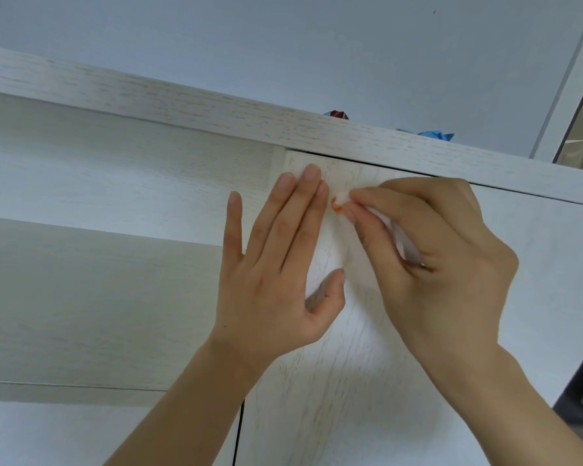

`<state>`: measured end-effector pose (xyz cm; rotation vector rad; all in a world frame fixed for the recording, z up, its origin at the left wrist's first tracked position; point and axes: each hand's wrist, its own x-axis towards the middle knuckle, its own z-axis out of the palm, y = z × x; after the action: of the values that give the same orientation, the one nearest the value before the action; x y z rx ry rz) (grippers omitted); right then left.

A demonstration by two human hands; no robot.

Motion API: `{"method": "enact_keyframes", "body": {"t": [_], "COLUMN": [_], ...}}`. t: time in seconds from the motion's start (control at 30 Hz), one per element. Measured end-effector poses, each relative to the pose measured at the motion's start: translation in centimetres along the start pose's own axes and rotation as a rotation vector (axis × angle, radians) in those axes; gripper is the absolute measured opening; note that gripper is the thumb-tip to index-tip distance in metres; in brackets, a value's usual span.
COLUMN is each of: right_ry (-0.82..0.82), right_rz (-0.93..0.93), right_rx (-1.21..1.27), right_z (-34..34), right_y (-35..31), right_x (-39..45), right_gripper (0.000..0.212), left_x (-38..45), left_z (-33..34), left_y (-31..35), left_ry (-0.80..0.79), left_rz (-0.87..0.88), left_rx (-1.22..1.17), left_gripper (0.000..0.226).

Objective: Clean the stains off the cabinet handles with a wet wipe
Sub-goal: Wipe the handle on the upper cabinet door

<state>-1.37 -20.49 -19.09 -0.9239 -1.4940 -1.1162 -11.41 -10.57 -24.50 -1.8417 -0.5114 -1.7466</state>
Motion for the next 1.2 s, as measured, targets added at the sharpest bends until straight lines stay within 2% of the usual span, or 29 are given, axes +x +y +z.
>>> {"method": "enact_keyframes", "body": {"t": [0.3,0.5,1.2], "right_ry": [-0.014,0.019,0.019], "right_rz": [-0.032,-0.025,-0.016], "right_rx": [-0.049,0.017,0.157], "right_z": [0.7,0.1,-4.2], "right_y": [-0.2,0.3,6.2], "right_x": [0.5,0.1,-1.7], "right_gripper": [0.003,0.001,0.016], "left_x": [0.0,0.0,0.2], "left_z": [0.1,-0.1,-0.7], "left_y": [0.0,0.0,0.2], "left_ry": [0.014,0.018,-0.066], "left_rz": [0.018,0.030,0.022], "left_rx": [0.029,0.061,0.126], "left_gripper": [0.062,0.063,0.069]}}
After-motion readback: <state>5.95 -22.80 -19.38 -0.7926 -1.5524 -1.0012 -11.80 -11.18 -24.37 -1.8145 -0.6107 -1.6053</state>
